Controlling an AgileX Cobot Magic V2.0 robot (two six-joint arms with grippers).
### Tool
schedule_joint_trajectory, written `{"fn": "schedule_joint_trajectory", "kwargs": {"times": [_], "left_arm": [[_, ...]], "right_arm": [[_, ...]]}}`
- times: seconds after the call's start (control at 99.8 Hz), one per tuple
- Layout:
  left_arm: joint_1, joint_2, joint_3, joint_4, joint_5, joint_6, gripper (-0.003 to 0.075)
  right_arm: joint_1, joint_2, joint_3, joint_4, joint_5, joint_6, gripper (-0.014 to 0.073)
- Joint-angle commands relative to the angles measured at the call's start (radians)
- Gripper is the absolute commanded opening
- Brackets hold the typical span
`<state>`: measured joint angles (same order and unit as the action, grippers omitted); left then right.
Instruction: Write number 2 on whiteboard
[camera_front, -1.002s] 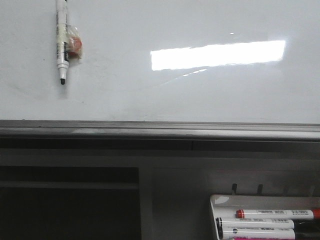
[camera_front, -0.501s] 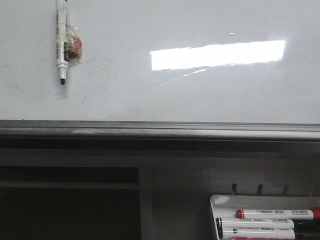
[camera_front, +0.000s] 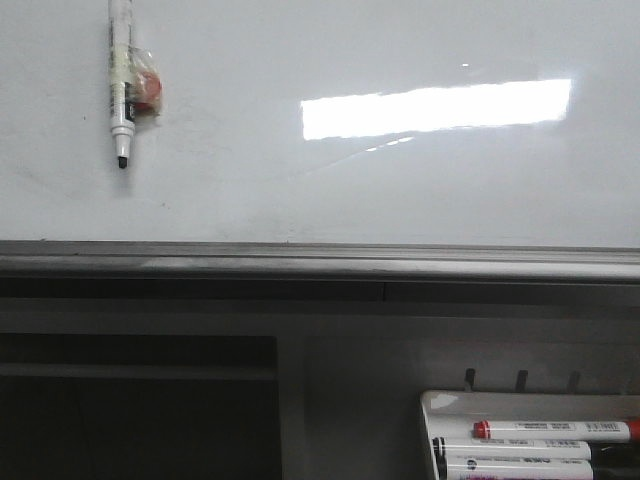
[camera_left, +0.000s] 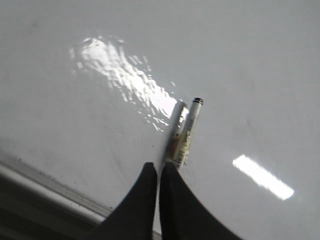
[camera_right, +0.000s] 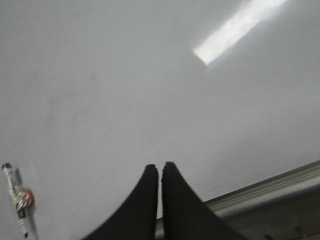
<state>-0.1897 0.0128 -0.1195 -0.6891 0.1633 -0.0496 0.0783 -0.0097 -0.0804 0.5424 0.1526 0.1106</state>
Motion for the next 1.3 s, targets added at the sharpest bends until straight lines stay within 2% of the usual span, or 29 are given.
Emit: {"fn": "schedule_joint_trajectory", "kwargs": {"times": [0.0,0.01,0.07,0.08,0.13,0.2,0.25,0.28,0.351,0.411,0.491,0.551,0.721,1.002,1.292], "left_arm": [[0.0,0.104,-0.159,0.221,0.062,0.005,-0.0013],[0.0,0.114,-0.169,0.236,0.078,0.005,-0.0009],[0.0,0.21,-0.267,0.348,0.144,0.009,0.0064],[0.0,0.222,-0.277,0.355,0.159,0.015,0.0078],[-0.001,0.304,-0.343,0.364,0.196,0.062,0.0215],[-0.002,0.426,-0.421,0.33,0.218,0.12,0.0407],[-0.002,0.511,-0.467,0.281,0.22,0.151,0.0498],[-0.006,0.558,-0.488,0.246,0.221,0.176,0.0521],[-0.023,0.673,-0.529,0.163,0.23,0.274,0.0507],[-0.054,0.772,-0.566,0.08,0.244,0.392,0.0459],[-0.103,0.881,-0.604,0.016,0.246,0.454,0.0409],[-0.14,0.956,-0.63,0.011,0.23,0.459,0.0385],[-0.214,1.129,-0.677,0.013,0.14,0.459,0.0386],[-0.219,1.257,-0.699,-0.009,0.112,0.459,0.0386],[-0.219,1.274,-0.699,-0.01,0.029,0.459,0.0385]], "right_arm": [[-0.001,0.013,-0.126,-0.035,0.119,-0.062,0.0094],[-0.001,0.02,-0.141,-0.035,0.144,-0.082,0.0134],[-0.001,0.047,-0.193,-0.035,0.225,-0.151,0.0231],[-0.001,0.055,-0.204,-0.035,0.237,-0.164,0.0271],[-0.001,0.084,-0.237,-0.035,0.259,-0.197,0.0349],[-0.001,0.129,-0.268,-0.035,0.263,-0.214,0.0401],[-0.001,0.157,-0.287,-0.035,0.253,-0.232,0.0401],[-0.001,0.172,-0.293,-0.035,0.246,-0.238,0.0399],[-0.001,0.207,-0.303,-0.035,0.23,-0.241,0.0398],[-0.001,0.229,-0.305,-0.033,0.225,-0.241,0.0398],[-0.001,0.245,-0.305,-0.033,0.225,-0.241,0.0398],[-0.001,0.247,-0.305,-0.033,0.223,-0.241,0.0398],[-0.001,0.247,-0.305,-0.033,0.219,-0.241,0.0398],[-0.001,0.247,-0.305,-0.033,0.219,-0.241,0.0398],[-0.001,0.247,-0.305,-0.033,0.219,-0.241,0.0398]]}}
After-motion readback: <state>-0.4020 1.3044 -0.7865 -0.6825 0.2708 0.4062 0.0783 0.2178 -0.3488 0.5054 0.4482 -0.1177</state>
